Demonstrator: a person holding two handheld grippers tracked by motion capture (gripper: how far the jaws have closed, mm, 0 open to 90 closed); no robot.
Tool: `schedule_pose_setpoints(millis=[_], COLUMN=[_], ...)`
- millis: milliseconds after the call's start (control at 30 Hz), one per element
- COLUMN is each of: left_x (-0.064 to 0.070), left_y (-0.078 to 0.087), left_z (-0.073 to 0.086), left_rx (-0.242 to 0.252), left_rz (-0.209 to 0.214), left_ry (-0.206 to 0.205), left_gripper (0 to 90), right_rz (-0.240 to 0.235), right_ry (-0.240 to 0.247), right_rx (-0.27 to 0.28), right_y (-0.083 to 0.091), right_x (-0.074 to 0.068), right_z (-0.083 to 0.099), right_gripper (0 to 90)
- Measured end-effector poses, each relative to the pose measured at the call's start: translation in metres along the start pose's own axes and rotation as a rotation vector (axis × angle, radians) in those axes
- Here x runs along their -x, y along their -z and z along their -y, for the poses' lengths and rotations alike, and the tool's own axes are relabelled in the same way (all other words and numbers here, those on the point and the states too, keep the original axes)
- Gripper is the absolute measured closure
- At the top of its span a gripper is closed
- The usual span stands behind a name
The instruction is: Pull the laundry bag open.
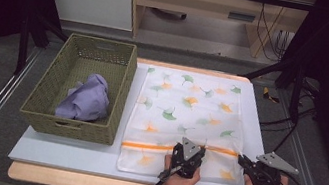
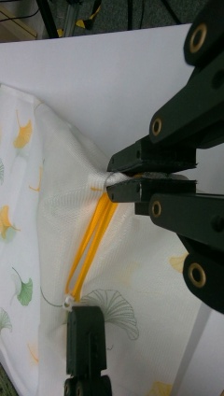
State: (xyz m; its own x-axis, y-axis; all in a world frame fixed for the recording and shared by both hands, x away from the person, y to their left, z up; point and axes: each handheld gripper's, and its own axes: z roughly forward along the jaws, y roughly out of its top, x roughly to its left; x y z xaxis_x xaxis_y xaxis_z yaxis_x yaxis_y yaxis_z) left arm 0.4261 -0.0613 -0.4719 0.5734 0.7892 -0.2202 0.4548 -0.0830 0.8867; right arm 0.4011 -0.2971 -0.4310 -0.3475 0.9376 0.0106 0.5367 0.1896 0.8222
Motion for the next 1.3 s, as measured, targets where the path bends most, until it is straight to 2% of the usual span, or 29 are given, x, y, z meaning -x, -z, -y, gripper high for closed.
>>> schedule_pose_setpoints(millis=[400,833,1300], left_x=[-0.014,-0.015,-0.014], left_y=[0.008,0.008,0.009], left_z=[-0.001,0.000,0.002], left_rx=[-0.001,-0.006,-0.002], left_rz=[0.006,0.002,-0.007], left_ry=[0.014,0.011,0.005], left_gripper=[90.0,90.0,90.0], right_rz=[0.004,-0.005,0.008], right_ry=[-0.004,-0.009,0.007], right_rx=[-0.005,-0.009,-0.013], right_y=[0.000,-0.001,-0.002], right_x=[0.000,-0.002,-0.003], right_z=[0.001,0.002,0.003], right_gripper=[85.7,85.6,85.7])
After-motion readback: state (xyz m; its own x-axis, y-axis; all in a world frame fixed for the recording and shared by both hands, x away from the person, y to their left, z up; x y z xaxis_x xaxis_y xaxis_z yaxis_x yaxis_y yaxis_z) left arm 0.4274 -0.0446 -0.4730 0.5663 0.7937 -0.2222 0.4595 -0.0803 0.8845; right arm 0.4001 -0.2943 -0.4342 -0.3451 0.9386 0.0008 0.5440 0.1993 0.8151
